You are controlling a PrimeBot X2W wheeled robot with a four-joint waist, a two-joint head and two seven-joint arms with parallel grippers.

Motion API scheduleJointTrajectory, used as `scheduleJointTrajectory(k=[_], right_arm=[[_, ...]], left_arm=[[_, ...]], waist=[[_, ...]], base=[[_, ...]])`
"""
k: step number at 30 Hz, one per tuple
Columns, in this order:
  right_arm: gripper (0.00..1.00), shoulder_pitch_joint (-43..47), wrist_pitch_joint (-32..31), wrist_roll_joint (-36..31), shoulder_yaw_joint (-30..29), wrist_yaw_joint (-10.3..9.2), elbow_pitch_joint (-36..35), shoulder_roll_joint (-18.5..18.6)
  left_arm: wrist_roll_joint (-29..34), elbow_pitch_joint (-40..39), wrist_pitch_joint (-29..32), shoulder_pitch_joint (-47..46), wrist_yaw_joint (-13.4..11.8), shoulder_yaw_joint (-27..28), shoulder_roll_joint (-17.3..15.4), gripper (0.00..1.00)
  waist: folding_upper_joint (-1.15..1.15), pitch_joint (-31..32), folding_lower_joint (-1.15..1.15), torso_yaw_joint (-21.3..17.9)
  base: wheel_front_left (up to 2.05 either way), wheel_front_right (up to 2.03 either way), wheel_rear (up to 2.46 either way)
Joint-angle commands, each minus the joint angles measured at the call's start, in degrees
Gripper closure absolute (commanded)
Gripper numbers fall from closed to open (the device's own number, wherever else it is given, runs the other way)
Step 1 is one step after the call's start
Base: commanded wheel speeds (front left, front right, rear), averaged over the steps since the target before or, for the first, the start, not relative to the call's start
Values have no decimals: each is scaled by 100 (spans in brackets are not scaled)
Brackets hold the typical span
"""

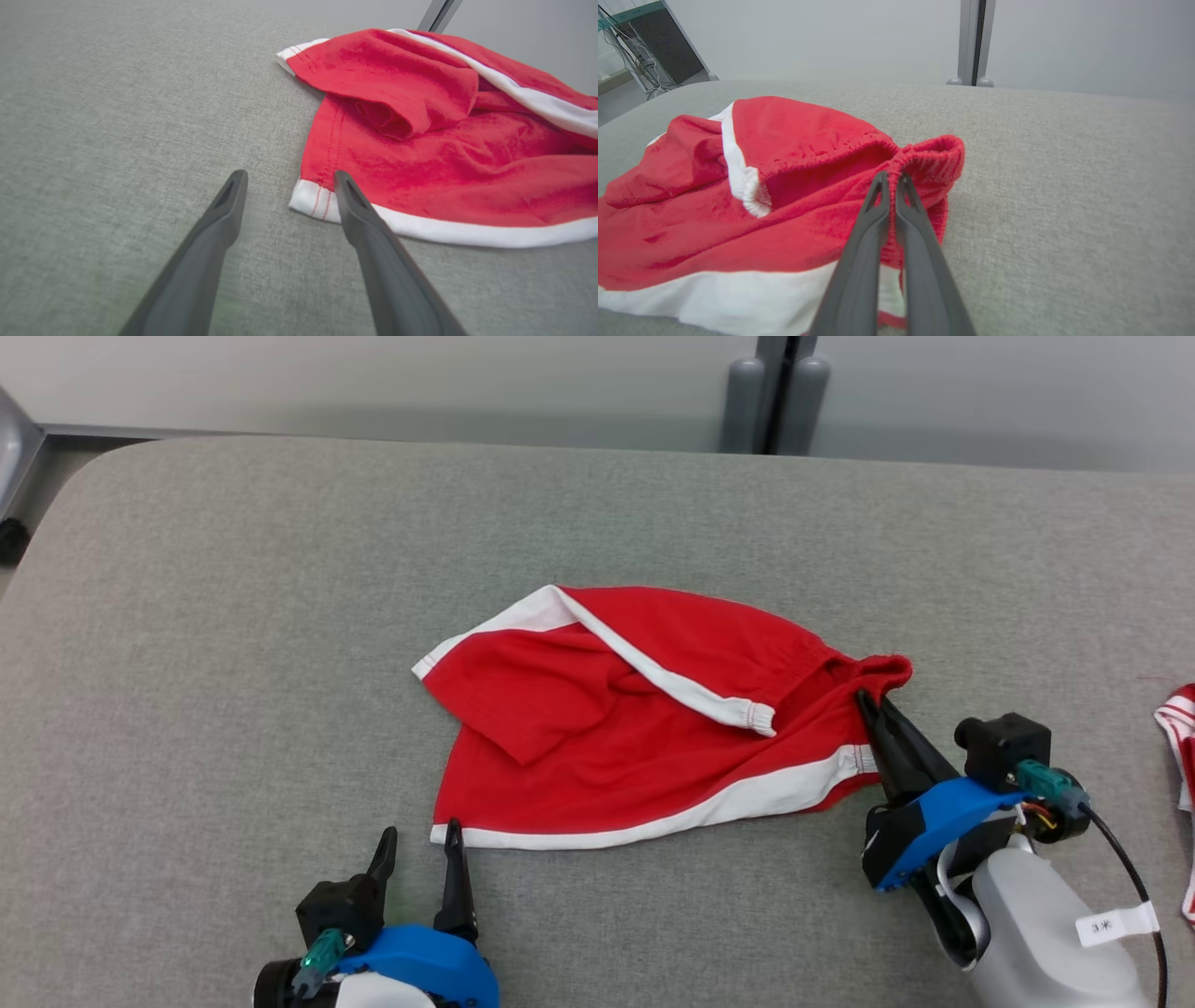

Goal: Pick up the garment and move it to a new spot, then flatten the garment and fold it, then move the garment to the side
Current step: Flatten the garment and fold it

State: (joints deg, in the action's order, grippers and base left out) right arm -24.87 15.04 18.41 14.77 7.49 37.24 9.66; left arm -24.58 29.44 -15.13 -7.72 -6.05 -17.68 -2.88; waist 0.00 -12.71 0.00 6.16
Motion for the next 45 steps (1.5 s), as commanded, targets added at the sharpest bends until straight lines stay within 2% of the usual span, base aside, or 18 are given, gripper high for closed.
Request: scheduleJointTrajectory(k=[1,6,10,11,12,20,24,27,35,45], right_arm=[[100,-256,17,-148,-82,1,273,77],[100,-561,17,-522,-464,1,994,121],[100,-435,8,-763,-733,1,1238,45],[54,-378,8,-776,-822,0,1244,29],[0,-332,9,-784,-925,0,1190,-2],[0,318,10,-737,-1544,1,89,-327],[0,933,11,-883,-1662,1,-581,-482],[0,1285,11,-996,-1600,1,-797,-547],[0,1848,11,-1141,-1319,1,-597,-650],[0,1467,11,-1177,-1164,1,-421,-668]], left_arm=[[-54,-36,-1,-136,-26,-95,-1,0],[-121,-65,-1,-163,-99,-184,3,0],[-109,-88,-1,-81,-133,-95,3,0],[-95,-73,-1,-65,-138,-56,1,0],[-83,-73,-1,-51,-142,-17,0,0],[48,-99,-1,80,-52,284,1,0],[250,-181,-1,253,-36,530,-1,0],[403,-300,-1,391,-51,660,2,0],[635,-323,0,885,94,796,1,0],[286,-106,-1,617,371,464,2,0]], waist=[[0,-153,0,211],[0,-252,0,432],[0,-197,0,396],[0,-165,0,360],[0,-118,0,309],[0,308,0,-130],[0,628,0,-393],[0,765,0,-474],[0,1130,0,-475],[0,820,0,-371]], base=[[0,0,0],[0,0,0],[0,0,0],[0,0,0],[0,0,0],[0,0,0],[0,0,0],[0,0,0],[0,0,0],[0,0,0]])
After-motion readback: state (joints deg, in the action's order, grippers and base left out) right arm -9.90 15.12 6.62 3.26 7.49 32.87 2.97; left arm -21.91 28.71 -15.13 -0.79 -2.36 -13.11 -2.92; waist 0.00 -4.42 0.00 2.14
